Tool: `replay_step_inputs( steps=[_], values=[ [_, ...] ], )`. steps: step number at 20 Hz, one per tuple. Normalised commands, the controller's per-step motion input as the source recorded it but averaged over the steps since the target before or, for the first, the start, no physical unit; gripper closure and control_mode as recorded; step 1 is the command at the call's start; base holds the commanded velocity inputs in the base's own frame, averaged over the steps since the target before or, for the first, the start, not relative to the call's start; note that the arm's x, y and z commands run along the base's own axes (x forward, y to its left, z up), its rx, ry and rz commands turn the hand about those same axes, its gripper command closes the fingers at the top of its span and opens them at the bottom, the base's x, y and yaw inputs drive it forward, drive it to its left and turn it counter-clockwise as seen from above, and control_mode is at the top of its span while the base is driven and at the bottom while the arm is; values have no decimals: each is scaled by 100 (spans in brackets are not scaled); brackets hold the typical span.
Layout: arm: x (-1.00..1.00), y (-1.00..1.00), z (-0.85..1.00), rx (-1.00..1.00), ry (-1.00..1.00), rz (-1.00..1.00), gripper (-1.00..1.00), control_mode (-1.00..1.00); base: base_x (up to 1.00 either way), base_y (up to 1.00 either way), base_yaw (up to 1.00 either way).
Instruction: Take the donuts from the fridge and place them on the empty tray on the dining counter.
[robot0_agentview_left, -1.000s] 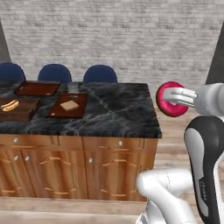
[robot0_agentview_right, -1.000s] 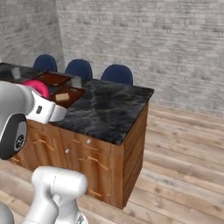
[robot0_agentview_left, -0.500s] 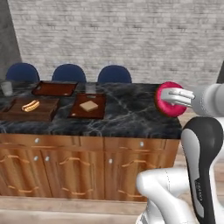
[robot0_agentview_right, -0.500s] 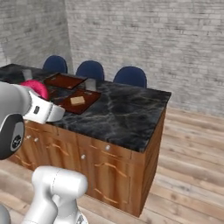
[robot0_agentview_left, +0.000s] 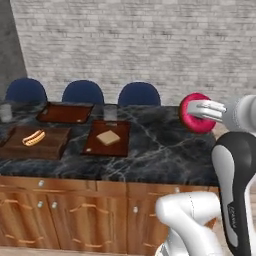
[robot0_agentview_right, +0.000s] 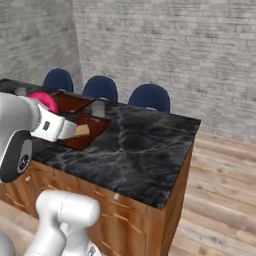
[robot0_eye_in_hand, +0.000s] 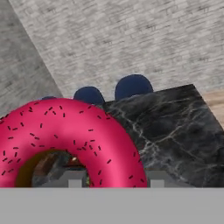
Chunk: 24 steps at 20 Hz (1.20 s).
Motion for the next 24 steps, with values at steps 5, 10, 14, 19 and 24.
replay_step_inputs(
  steps=[5,10,14,19,24],
  values=[
    [0,0,0,0,0,0,100,100,11,100,-9],
    [0,0,0,0,0,0,100,100,2,100,-23],
    [0,0,0,0,0,0,100,100,-4,100,-30],
    [0,0,0,0,0,0,100,100,-36,100,-24],
    [0,0,0,0,0,0,100,100,46,85,-34]
  ],
)
